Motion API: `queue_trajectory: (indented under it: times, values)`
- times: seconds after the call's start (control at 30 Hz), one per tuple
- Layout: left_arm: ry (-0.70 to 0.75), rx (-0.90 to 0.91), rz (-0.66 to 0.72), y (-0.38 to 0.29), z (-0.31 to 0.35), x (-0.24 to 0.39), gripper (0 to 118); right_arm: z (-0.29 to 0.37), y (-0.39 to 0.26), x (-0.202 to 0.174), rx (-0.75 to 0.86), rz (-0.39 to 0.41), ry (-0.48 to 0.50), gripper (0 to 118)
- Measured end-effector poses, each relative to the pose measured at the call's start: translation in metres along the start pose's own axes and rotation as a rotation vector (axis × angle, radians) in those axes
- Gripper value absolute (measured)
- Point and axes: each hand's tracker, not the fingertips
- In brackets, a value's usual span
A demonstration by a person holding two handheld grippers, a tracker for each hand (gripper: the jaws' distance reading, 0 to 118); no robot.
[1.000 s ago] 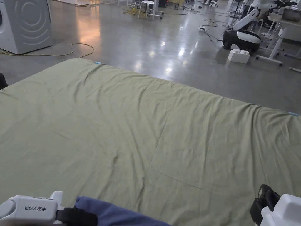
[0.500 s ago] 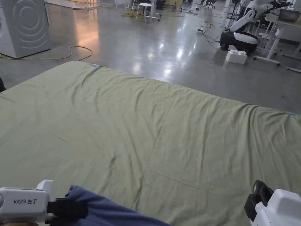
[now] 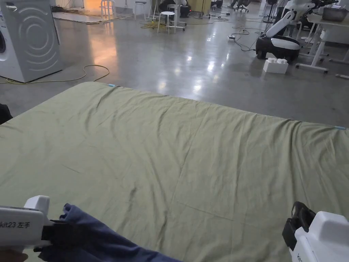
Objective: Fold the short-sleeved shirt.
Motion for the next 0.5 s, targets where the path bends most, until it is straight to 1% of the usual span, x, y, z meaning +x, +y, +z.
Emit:
queue_trajectory:
  times: [0.17,0.23,0.27,0.4,0.5]
  values:
    - [-0.142,-0.038,0.007,-0.015,-0.021,0.055,7,0.002,-0.005,0.009,-0.003,-0.013,-0.011,0]
    - [-0.162,-0.063,-0.043,-0.024,-0.034,0.081,7,0.002,-0.007,0.014,-0.011,-0.019,-0.018,0]
    - [-0.141,-0.059,-0.071,-0.029,-0.042,0.094,7,0.003,-0.008,0.017,-0.015,-0.026,-0.025,0]
    - [-0.155,-0.101,-0.061,-0.042,-0.084,0.126,7,0.008,-0.011,0.028,-0.018,-0.038,-0.046,0]
    - [-0.071,-0.137,-0.099,-0.06,-0.121,0.15,7,0.011,-0.014,0.035,-0.022,-0.043,-0.06,0]
